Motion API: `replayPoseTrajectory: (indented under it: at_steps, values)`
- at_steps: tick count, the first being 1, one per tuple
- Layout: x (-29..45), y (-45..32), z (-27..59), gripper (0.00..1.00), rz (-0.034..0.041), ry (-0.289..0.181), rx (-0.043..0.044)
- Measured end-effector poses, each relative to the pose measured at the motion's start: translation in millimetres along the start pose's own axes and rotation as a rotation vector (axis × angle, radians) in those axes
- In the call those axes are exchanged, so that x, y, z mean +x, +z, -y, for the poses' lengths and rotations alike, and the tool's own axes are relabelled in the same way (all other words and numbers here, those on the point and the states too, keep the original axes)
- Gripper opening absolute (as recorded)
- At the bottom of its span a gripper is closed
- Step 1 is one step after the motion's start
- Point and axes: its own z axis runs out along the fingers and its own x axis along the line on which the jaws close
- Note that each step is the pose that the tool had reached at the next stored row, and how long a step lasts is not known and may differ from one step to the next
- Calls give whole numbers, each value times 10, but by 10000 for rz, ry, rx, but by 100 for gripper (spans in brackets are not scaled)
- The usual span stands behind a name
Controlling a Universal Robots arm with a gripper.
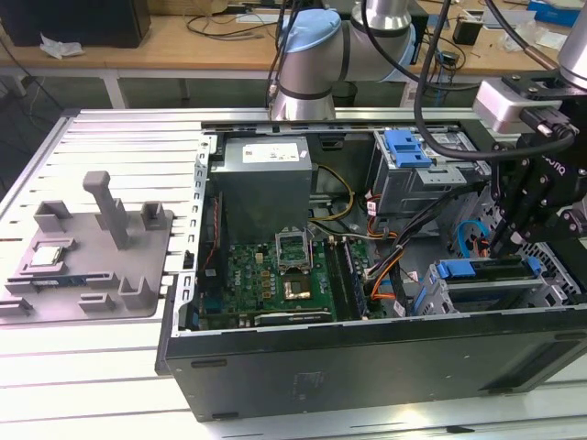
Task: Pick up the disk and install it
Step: 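Insert the second disk wire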
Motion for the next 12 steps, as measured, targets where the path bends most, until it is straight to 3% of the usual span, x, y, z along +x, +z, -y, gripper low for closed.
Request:
replayPoseTrajectory:
  at_steps: [12]
  values:
    - [-11,25,10,16,-1,1,1]
